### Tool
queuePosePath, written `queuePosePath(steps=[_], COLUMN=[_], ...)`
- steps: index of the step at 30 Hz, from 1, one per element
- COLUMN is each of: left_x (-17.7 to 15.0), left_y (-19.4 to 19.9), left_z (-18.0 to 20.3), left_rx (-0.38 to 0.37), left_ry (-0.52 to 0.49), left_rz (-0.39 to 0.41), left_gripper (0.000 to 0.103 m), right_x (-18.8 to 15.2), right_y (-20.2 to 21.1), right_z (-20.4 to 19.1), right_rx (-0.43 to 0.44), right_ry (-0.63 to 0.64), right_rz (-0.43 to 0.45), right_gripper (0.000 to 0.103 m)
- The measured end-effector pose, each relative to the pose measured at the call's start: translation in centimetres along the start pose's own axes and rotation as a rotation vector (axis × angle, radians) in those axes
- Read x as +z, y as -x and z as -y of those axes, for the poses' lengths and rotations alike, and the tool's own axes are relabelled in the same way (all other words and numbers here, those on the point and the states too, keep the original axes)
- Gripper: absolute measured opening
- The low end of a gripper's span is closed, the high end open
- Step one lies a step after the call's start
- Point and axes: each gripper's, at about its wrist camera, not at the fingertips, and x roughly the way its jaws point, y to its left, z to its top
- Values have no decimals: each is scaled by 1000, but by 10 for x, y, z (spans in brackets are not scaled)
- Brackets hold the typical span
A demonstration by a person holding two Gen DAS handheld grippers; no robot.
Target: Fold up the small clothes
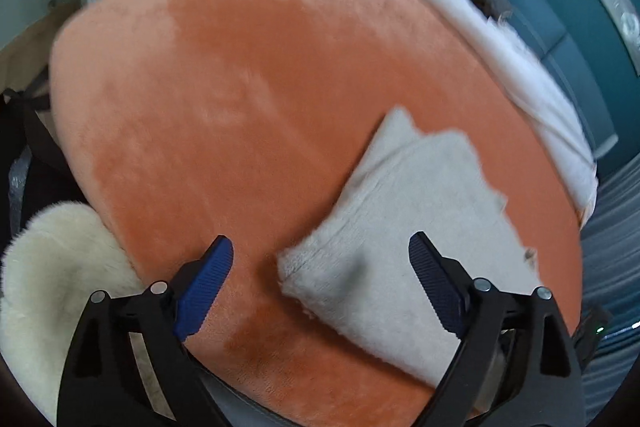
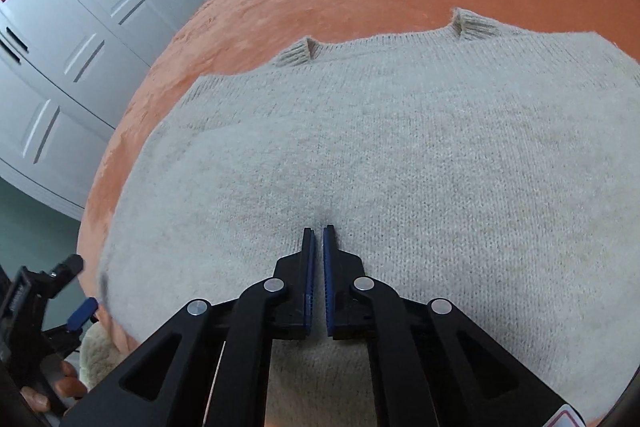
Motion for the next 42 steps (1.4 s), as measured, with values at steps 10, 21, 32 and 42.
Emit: queuePosePath(steps=[10,21,32,42], left_x=[0,-23,-168,-188], left_y=[-22,67,14,35], left_z=[12,160,291,231], left_rx=[-72,-336,-448,-338], left_ry=[58,-341,-745,-881], left_rz=[-58,61,-180,-80], left_gripper=[30,21,28,90], right_x=[3,2,-71,-76], right_y=[-11,2,159,187], right_z=[-7,5,154,157], right_rx=[-23,82,10,106], right_ry=[46,2,-285,-316], right_rz=[16,34,236,262], right_gripper=[0,4,36,78])
